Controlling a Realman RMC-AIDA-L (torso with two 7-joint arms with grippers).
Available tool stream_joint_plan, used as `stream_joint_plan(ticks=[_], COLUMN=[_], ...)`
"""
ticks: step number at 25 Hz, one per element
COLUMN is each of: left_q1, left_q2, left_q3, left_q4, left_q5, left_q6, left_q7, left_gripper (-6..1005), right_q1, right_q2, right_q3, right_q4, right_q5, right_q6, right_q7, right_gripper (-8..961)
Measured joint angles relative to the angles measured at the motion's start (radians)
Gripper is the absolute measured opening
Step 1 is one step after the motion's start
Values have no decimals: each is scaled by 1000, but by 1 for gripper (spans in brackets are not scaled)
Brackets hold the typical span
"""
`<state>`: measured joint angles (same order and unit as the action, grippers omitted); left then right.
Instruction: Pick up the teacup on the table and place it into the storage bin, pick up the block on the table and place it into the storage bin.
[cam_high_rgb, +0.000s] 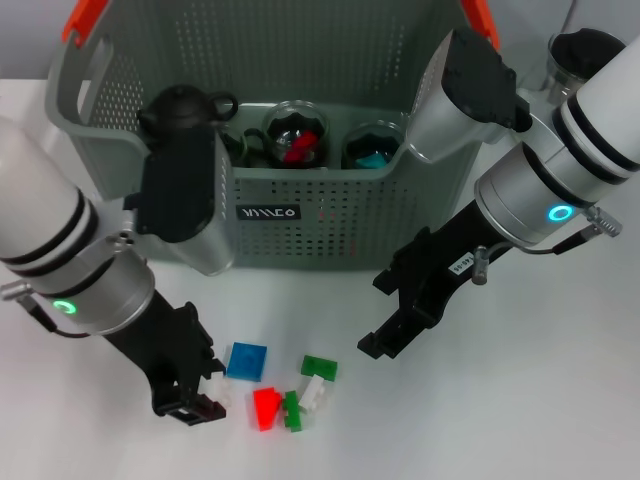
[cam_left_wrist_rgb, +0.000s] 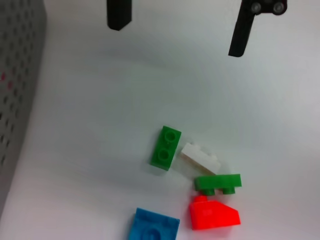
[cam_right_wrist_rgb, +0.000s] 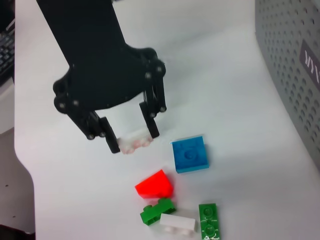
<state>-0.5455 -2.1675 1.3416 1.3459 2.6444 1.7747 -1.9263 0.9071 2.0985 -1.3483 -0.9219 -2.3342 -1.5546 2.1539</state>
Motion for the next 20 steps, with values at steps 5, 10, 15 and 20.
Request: stream_joint_plan(ticks=[5, 10, 15, 20], left_q1=[8, 10, 3, -2], left_q2=[-2, -3, -2, -1], left_q3=[-24, -48, -87, -95], left_q4=[31, 73, 96, 100], left_q5=[-2, -18, -36, -37], left_q6=[31, 73, 106, 109], left_q7=[0, -5, -7, -8], left_gripper=[424, 425, 426, 427], right_q1=[0, -2, -5, -5], right_q2=[0, 0, 0, 0], right_q3=[0, 0, 0, 0], right_q4=[0, 0, 0, 0], right_q5=[1, 2, 3, 2], right_q6=[-5, -6, -6, -6], right_q7=[2, 4, 3, 2], right_gripper=[945, 945, 945, 945])
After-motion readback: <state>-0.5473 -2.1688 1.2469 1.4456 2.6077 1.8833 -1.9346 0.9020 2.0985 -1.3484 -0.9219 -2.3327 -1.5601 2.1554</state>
